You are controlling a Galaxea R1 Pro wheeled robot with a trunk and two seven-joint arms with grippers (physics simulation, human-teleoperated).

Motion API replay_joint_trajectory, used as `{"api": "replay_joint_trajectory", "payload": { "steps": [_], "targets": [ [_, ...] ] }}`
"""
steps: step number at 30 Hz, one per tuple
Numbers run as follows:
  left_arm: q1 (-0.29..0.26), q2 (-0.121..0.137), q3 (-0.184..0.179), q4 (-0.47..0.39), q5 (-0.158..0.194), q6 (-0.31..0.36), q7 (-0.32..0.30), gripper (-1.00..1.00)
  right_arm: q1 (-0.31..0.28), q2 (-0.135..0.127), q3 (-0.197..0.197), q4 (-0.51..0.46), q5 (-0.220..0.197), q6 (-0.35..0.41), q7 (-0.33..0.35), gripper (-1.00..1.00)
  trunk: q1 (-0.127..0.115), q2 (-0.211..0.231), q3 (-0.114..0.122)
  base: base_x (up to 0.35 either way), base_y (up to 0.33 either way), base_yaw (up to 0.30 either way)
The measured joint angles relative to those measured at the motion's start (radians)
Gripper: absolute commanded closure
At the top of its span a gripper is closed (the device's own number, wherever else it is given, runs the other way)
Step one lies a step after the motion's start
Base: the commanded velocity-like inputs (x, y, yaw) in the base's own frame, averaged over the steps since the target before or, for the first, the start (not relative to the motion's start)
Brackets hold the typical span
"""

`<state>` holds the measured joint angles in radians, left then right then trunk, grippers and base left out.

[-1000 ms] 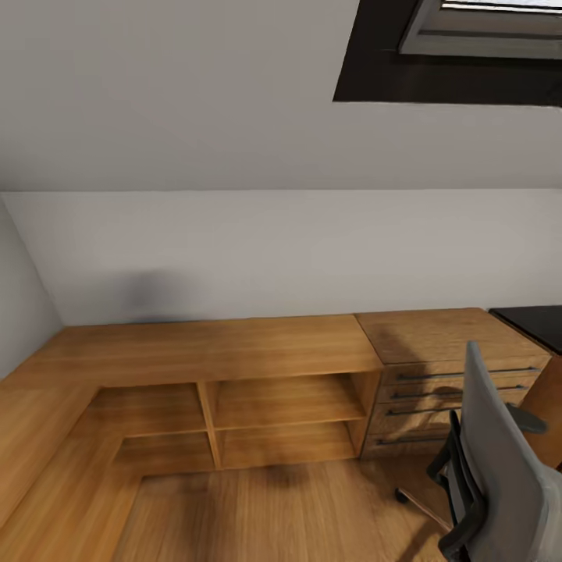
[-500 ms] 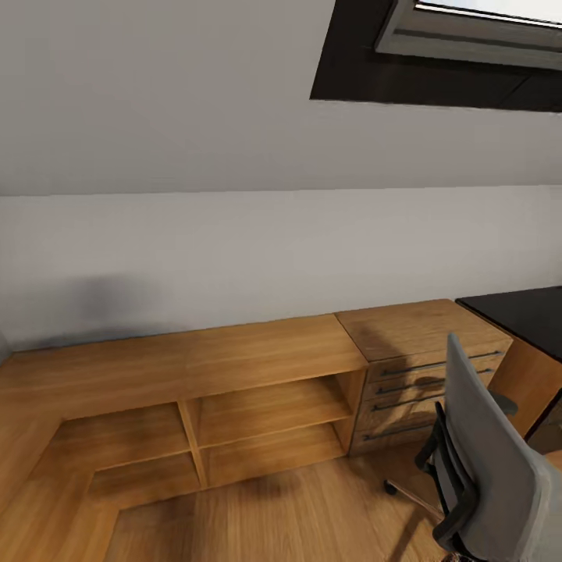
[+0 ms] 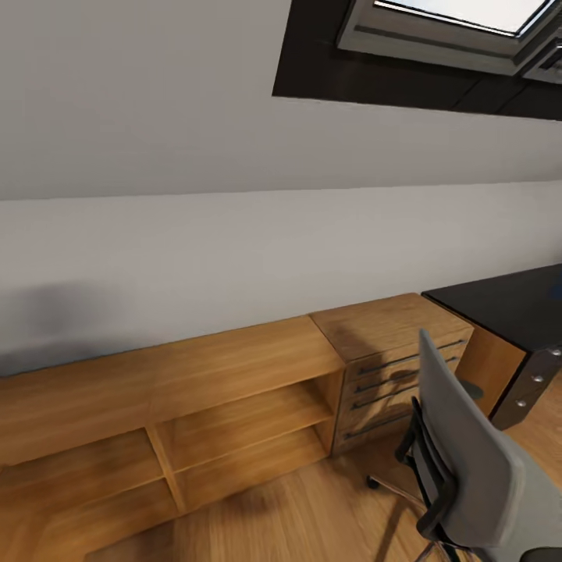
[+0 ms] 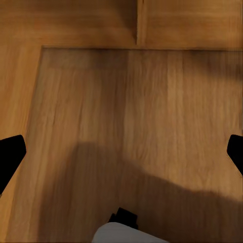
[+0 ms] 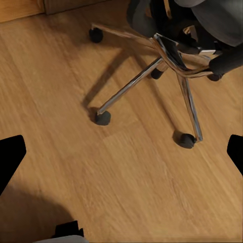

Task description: In the bedroom, organize the workspace by keeping the computer under the desk, ensuring the monitor is on the desk, placing the keyboard on the desk next to the monitor, placing the mouse on the desk next to the keyboard, moving the folder from the swivel chair onto the desk next to the mouse, stacking the notebook on top of the folder with the pen on top of the notebook, and positioning the swivel chair next to the desk.

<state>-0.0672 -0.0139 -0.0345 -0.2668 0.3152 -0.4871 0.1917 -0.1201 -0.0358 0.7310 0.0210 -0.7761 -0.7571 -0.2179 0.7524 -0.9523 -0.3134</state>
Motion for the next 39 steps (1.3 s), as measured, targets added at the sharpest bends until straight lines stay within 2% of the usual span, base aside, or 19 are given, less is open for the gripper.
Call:
{"api": "replay_joint_trajectory", "payload": {
  "steps": [25,39],
  "targets": [
    [0.000,0.000,0.000,0.000,0.000,0.002,0.000,-1.00,0.000,0.000,0.000,0.000,0.000,-0.004,0.000,-1.00,0.000,0.000,0.000,0.144,0.018,-0.265],
    [0.000,-0.001,0.000,0.000,0.000,0.002,0.000,-1.00,0.000,0.000,0.000,0.000,0.000,-0.006,0.000,-1.00,0.000,0.000,0.000,0.156,0.118,-0.266]
  ]
}}
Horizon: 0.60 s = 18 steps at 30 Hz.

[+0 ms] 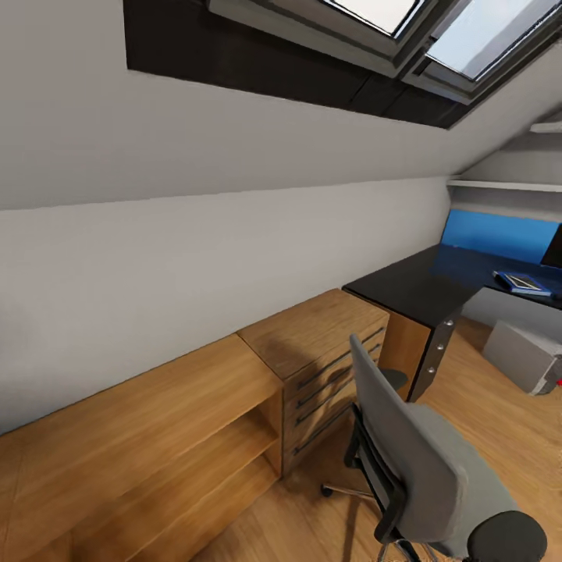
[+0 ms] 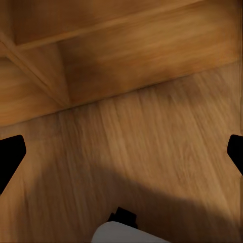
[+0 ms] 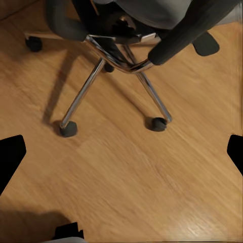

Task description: In the bedroom, organize the workspace by keeping the computer under the desk, ensuring the monitor is on the desk, placing the keyboard on the desk next to the monitor, placing the mouse on the desk next to the keyboard, moving the folder from the swivel chair onto the desk next to the mouse, stacking the notebook on top of the folder with the pen on top of the notebook, and positioning the swivel chair next to the desk.

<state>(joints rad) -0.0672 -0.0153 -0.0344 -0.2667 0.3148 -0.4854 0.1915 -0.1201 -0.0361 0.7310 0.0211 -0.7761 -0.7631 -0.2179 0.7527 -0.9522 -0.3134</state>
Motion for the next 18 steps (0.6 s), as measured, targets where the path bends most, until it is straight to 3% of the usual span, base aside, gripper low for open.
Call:
{"api": "replay_joint_trajectory", "payload": {
  "steps": [9,18],
  "targets": [
    [0.000,0.000,0.000,0.000,0.000,0.000,0.000,-1.00,0.000,-0.001,0.000,0.000,0.000,0.000,0.000,-1.00,0.000,0.000,0.000,0.011,0.016,-0.265],
    [0.000,-0.001,0.000,0.000,-0.001,-0.001,0.000,-1.00,0.000,-0.001,0.000,0.000,0.001,0.000,0.000,-1.00,0.000,0.000,0.000,0.062,0.173,-0.266]
  ]
}}
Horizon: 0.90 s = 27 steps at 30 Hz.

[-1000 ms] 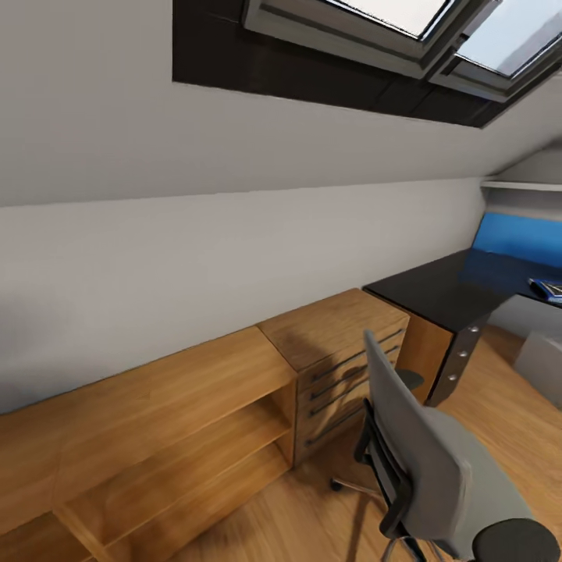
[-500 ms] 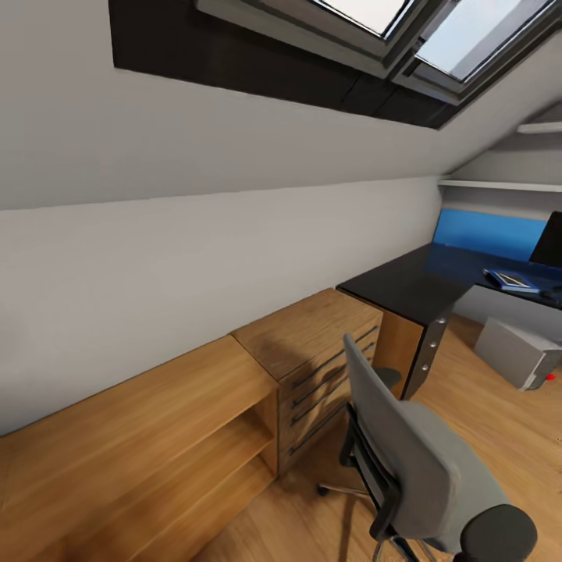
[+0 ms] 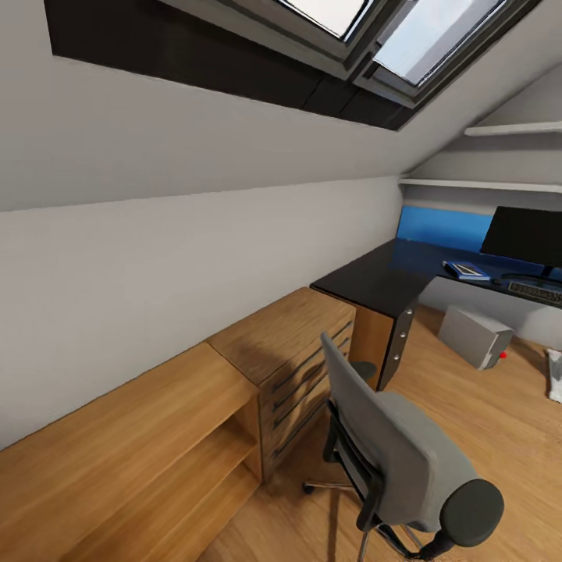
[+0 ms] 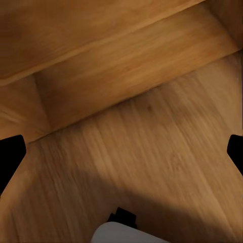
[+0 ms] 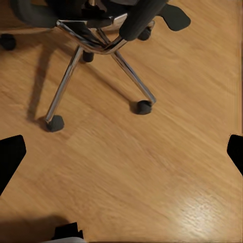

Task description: In the bedroom, organize the workspace by keeping the computer under the desk, ensuring the monitor is on the desk, placing the keyboard on the desk next to the monitor, placing the mouse on the desk next to the keyboard, moving the folder from the swivel chair onto the desk next to the mouse, stacking the notebook on top of the folder with the pen on top of the notebook, and positioning the swivel chair next to the desk.

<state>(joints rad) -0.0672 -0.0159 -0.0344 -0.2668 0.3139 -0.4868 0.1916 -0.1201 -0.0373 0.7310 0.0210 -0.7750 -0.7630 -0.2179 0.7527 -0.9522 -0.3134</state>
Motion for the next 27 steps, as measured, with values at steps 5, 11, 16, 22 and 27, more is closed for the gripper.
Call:
{"api": "replay_joint_trajectory", "payload": {
  "steps": [5,11,16,22,27],
  "targets": [
    [0.000,0.000,0.000,0.000,0.000,-0.001,0.000,-1.00,0.000,0.000,0.000,0.000,0.000,0.000,0.000,-1.00,0.000,0.000,0.000,0.018,0.048,-0.266],
    [0.000,0.000,0.000,0.000,0.000,-0.003,0.000,-1.00,0.000,0.000,0.000,0.000,0.000,0.000,0.000,-1.00,0.000,0.000,0.000,0.004,0.073,-0.265],
    [0.000,0.001,0.000,0.000,0.000,-0.004,0.000,-1.00,0.000,0.000,0.000,0.000,0.000,0.000,0.000,-1.00,0.000,0.000,0.000,0.001,0.132,-0.265],
    [0.000,0.002,0.000,0.000,0.000,-0.004,0.000,-1.00,0.000,0.000,0.000,0.000,0.000,0.000,0.000,-1.00,0.000,0.000,0.000,0.000,0.050,-0.266],
    [0.000,0.002,-0.001,0.000,0.000,-0.004,0.000,-1.00,0.000,0.000,0.000,0.000,0.001,0.000,0.000,-1.00,0.000,0.000,0.000,0.000,0.152,-0.266]
  ]
}}
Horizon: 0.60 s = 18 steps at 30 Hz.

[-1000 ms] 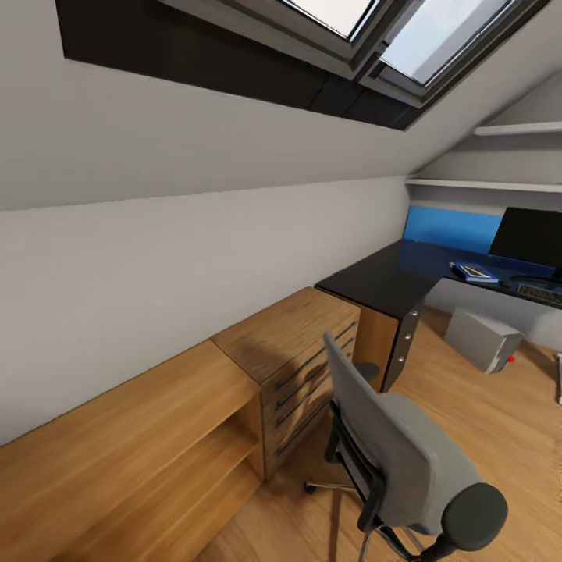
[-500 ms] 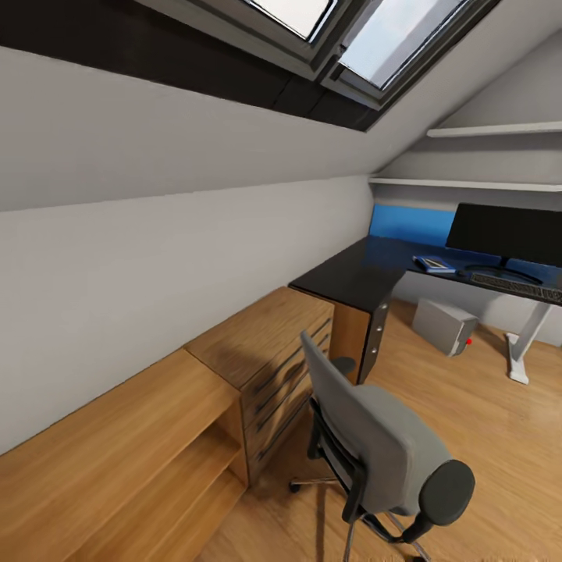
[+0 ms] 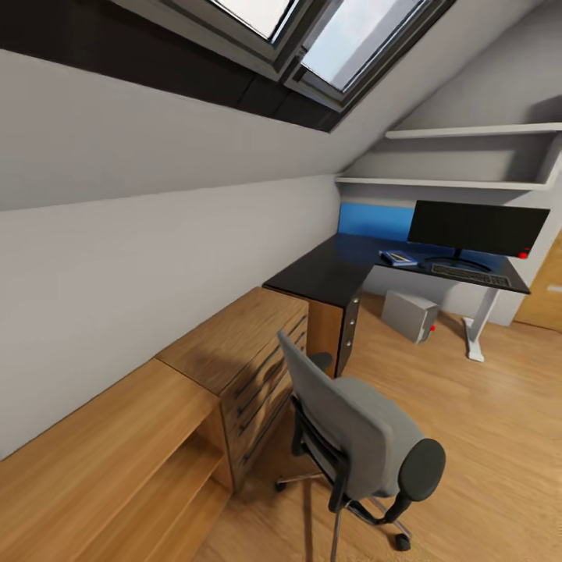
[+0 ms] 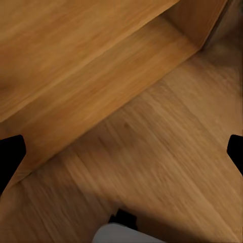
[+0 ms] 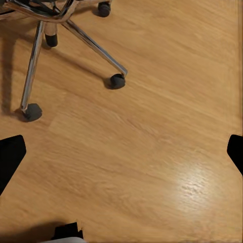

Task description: In the bedroom, organize the workspace by keeping the computer under the desk, ensuring the monitor is on the desk, placing the keyboard on the desk next to the monitor, placing the mouse on the desk next to the keyboard, moving the folder from the swivel chair onto the desk next to the mouse, stacking the notebook on top of the folder with the pen on top of the notebook, and positioning the swivel chair next to the desk.

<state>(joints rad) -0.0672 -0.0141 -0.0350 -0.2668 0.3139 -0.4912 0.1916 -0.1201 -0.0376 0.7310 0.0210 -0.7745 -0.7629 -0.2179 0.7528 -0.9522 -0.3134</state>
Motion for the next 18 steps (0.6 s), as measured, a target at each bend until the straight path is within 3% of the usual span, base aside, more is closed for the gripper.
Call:
{"api": "replay_joint_trajectory", "payload": {
  "steps": [7,18],
  "targets": [
    [0.000,0.000,0.000,0.000,0.000,0.000,0.000,-1.00,0.000,-0.001,0.000,0.000,0.000,0.000,0.000,-1.00,0.000,0.000,0.000,0.000,0.128,-0.266],
    [0.000,0.000,0.001,0.000,0.000,0.001,0.000,-1.00,0.000,-0.001,0.000,0.000,0.000,0.001,0.000,-1.00,0.000,0.000,0.000,0.000,0.019,-0.266]
  ]
}}
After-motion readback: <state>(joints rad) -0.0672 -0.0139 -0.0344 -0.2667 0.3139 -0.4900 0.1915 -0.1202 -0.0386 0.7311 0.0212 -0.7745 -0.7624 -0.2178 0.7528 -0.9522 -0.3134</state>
